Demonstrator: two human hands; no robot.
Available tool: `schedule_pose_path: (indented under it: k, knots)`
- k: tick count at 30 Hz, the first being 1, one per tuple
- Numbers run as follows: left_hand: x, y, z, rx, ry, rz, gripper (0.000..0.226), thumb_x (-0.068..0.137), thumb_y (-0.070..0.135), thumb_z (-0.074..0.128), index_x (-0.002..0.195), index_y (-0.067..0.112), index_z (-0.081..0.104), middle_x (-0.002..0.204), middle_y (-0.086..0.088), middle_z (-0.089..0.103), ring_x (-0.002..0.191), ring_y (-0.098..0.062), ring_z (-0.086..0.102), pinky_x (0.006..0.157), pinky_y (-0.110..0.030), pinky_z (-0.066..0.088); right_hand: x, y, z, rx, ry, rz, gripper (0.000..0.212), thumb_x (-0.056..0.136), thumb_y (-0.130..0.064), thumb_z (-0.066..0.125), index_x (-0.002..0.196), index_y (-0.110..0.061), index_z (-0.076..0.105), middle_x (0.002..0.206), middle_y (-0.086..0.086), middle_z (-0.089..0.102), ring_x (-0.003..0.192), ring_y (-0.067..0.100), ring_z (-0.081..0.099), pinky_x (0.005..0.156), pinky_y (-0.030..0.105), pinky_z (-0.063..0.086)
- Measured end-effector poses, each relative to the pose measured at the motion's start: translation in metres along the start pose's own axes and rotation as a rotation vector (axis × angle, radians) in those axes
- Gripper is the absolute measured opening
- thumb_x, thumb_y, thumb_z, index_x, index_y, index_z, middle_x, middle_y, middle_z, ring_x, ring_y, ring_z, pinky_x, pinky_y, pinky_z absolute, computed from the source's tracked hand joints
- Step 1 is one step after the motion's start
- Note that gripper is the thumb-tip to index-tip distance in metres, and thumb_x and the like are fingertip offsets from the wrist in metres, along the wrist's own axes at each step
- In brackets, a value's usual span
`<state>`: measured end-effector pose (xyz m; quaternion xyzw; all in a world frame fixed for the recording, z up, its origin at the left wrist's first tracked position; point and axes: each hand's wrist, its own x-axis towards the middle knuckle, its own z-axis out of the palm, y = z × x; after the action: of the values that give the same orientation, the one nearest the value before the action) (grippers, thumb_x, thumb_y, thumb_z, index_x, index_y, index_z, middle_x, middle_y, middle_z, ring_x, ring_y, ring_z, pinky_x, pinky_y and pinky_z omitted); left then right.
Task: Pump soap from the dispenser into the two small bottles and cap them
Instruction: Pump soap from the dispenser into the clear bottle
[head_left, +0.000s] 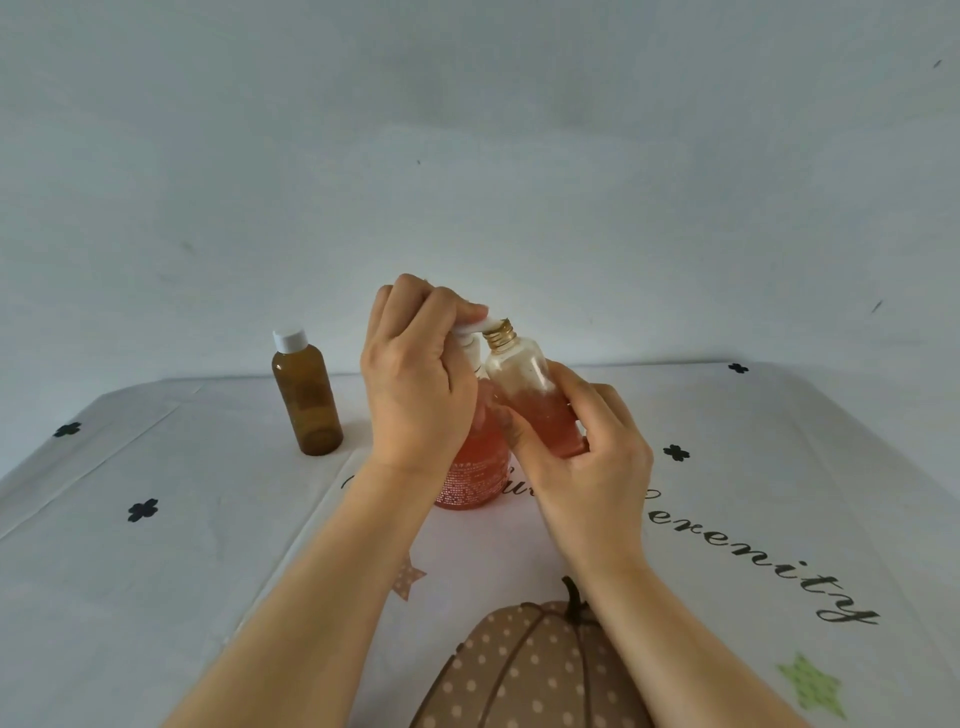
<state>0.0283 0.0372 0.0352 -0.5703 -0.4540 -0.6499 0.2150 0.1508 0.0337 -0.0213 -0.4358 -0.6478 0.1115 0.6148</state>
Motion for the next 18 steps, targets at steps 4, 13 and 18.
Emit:
schedule_pose_path:
  k: [4, 13, 18]
  knots:
    - [-0.0028, 0.0021, -0.005, 0.009, -0.054, 0.053, 0.035, 0.079, -0.012, 0.04, 0.096, -0.001, 0.069, 0.096, -0.005, 0.058, 0.089, -0.022, 0.057, 0.073, -0.031, 0.049, 0.002, -0.0047, 0.0032, 0.036, 0.03, -0.013, 0.057, 0.077, -0.059, 0.067, 0.12, -0.022, 0.068, 0.096, -0.011, 0.065, 0.088, 0.009, 0.064, 0.075, 0.018, 0.051]
    - [-0.0012, -0.0018, -0.0097, 0.064, -0.065, 0.065, 0.031, 0.081, -0.012, 0.046, 0.098, -0.002, 0.07, 0.097, -0.012, 0.065, 0.093, -0.021, 0.061, 0.109, -0.039, 0.038, 0.0028, -0.0054, 0.0041, 0.029, 0.029, -0.048, 0.058, 0.078, -0.059, 0.068, 0.119, -0.02, 0.067, 0.097, -0.011, 0.065, 0.086, 0.008, 0.063, 0.073, 0.016, 0.05]
    - [-0.0003, -0.0024, -0.0099, 0.062, -0.073, 0.083, 0.03, 0.08, -0.012, 0.048, 0.099, -0.001, 0.07, 0.098, -0.012, 0.066, 0.094, -0.022, 0.061, 0.105, -0.044, 0.041, 0.0029, -0.007, 0.0036, 0.038, 0.028, -0.043, 0.059, 0.077, -0.062, 0.066, 0.118, -0.019, 0.067, 0.097, -0.011, 0.066, 0.087, 0.011, 0.064, 0.073, 0.018, 0.051]
